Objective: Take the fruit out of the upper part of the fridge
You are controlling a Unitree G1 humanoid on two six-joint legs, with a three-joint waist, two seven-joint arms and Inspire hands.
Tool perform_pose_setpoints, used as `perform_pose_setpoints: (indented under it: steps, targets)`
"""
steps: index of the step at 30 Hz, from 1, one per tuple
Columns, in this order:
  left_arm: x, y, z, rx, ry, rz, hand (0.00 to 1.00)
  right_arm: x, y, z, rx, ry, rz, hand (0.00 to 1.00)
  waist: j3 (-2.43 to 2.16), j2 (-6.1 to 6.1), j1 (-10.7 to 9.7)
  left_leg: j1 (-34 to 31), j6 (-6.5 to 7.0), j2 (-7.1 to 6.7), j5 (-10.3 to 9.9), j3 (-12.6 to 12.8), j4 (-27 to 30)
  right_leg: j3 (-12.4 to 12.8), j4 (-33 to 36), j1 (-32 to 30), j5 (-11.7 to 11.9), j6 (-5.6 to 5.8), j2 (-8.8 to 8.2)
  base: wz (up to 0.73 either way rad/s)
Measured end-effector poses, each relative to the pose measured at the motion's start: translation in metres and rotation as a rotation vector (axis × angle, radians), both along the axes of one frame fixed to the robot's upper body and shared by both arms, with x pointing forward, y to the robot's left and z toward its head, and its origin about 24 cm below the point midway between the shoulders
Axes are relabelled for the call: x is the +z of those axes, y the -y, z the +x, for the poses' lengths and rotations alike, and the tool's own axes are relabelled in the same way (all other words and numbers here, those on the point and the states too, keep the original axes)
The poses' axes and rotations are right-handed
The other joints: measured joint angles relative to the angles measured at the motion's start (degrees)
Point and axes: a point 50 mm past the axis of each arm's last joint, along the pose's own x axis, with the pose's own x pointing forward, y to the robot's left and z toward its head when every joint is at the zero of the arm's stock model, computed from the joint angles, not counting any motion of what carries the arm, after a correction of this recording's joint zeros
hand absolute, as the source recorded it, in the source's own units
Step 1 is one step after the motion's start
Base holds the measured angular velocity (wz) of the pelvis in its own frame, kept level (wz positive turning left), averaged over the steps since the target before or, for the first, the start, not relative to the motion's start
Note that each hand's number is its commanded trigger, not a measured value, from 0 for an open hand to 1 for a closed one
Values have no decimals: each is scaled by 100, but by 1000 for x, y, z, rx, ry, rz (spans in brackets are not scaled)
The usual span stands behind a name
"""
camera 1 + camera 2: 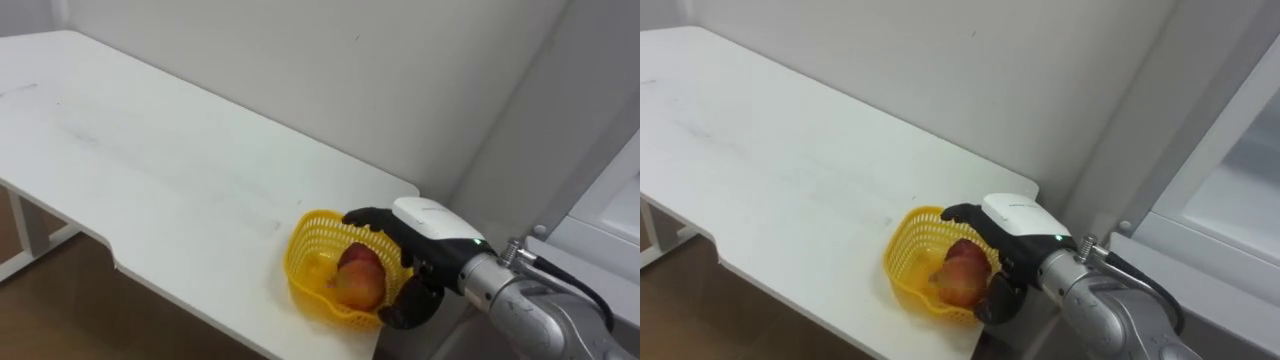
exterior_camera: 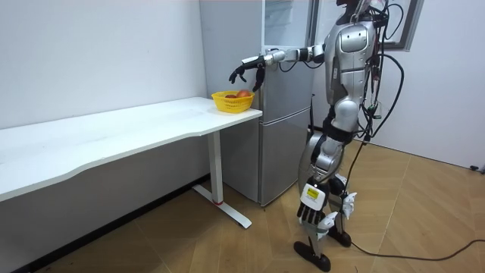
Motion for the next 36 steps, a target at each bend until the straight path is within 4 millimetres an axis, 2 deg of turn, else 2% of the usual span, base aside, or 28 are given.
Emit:
perform_pose_setpoints:
  steps: [11, 19, 24, 27, 28, 36]
  targets:
    - [0, 0, 0, 0, 1, 1, 0, 0, 0, 0, 0, 0, 0, 0, 10, 13, -13, -12, 0, -2, 0, -26, 1, -43, 0, -2, 0, 0, 2, 0]
    - [0, 0, 0, 1, 3, 8, 0, 0, 0, 0, 1, 1, 1, 0, -33, -43, -18, -1, 0, 0, 0, -30, 1, -46, 1, 2, 0, 0, 1, 0]
    - [0, -1, 1, 1, 8, 11, 0, 6, -1, 2, 4, 18, 3, 0, -36, -48, -32, 5, 0, 2, 0, -22, 0, -44, 0, 4, 0, 0, -2, 0]
    - [0, -1, 0, 0, 9, 12, 0, 12, -3, 3, 12, 32, 16, 0, -32, -43, -38, 34, 0, 8, 1, 19, 6, 16, 0, 23, 0, 0, -2, -3]
    - [0, -1, 0, 0, 11, 17, 0, 13, -4, 2, 20, 32, 28, 0, -6, -9, -40, 57, 0, 7, 1, 21, 5, 24, 1, 47, 0, 0, -5, 0]
    - [1, -2, 2, 1, 36, 62, 0, 33, -22, -11, 146, 84, 132, 0, 9, 10, -73, 103, 0, 10, 0, 43, -9, 61, 3, 86, 0, 0, 3, -1]
